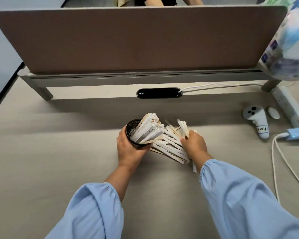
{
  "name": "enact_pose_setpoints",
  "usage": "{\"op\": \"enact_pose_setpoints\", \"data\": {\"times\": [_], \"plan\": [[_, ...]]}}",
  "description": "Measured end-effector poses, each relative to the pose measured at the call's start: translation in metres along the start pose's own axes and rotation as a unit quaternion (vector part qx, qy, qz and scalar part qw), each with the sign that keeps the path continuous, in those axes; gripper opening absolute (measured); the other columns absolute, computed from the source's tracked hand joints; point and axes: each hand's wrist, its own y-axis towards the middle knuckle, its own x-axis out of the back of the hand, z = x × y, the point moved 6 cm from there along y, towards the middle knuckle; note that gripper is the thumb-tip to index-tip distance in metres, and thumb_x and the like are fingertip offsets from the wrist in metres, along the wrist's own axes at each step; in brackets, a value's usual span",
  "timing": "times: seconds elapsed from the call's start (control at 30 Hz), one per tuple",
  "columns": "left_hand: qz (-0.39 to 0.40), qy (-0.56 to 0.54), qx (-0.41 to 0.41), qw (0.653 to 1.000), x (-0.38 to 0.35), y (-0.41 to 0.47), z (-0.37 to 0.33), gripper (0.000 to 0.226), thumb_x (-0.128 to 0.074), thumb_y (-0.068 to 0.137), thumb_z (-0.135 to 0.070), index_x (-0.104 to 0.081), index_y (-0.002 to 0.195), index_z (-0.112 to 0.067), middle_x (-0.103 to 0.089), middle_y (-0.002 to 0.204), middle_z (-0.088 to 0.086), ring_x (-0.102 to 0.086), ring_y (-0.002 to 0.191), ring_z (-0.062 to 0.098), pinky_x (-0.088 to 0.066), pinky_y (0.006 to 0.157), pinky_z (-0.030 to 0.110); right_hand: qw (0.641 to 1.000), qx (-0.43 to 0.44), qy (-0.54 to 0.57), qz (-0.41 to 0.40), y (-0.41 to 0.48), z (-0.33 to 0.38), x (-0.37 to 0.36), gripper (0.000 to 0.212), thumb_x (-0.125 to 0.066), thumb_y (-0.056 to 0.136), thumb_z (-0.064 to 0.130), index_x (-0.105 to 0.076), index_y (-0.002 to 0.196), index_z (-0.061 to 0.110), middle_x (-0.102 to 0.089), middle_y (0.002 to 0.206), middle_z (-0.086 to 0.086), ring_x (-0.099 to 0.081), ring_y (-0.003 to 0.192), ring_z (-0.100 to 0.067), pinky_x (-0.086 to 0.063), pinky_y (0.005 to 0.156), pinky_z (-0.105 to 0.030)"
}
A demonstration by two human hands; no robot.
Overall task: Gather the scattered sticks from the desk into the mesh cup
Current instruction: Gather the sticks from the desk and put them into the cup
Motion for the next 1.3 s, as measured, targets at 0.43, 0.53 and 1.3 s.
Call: {"op": "enact_pose_setpoints", "data": {"times": [0.43, 0.53, 1.3], "plan": [[-0.005, -0.014, 0.001, 1.000, 0.003, 0.008, -0.002, 0.095, -0.078, 0.043, -0.052, -0.044, 0.124, -0.017, -0.056, 0.121, 0.004, -0.051, 0.112, 0.024, -0.042, 0.098, 0.047, 0.966, 0.216, -0.142, 0.016, -0.003, 0.035, -0.014, 0.028, -0.046, 0.095, 0.025, -0.051, 0.113, 0.006, -0.049, 0.126, -0.014, -0.042, 0.116, -0.033, -0.037, 0.096, -0.039], [-0.001, -0.015, 0.006, 1.000, 0.004, 0.009, 0.000, 0.094, -0.078, 0.043, -0.051, -0.045, 0.124, -0.017, -0.057, 0.120, 0.005, -0.052, 0.112, 0.025, -0.043, 0.097, 0.048, 0.960, 0.229, -0.162, 0.020, -0.013, 0.039, -0.017, 0.050, -0.058, 0.081, 0.055, -0.052, 0.107, 0.012, -0.048, 0.120, -0.008, -0.044, 0.112, -0.030, -0.041, 0.094, -0.038], [-0.019, -0.013, 0.029, 0.999, 0.021, 0.003, 0.004, 0.093, -0.077, 0.042, -0.053, -0.046, 0.122, -0.018, -0.057, 0.119, 0.005, -0.053, 0.111, 0.023, -0.044, 0.097, 0.046, 0.944, 0.209, -0.242, 0.078, -0.041, 0.052, -0.046, 0.033, -0.033, 0.093, 0.002, -0.044, 0.124, 0.002, -0.048, 0.128, -0.019, -0.046, 0.117, -0.036, -0.040, 0.096, -0.039]]}}
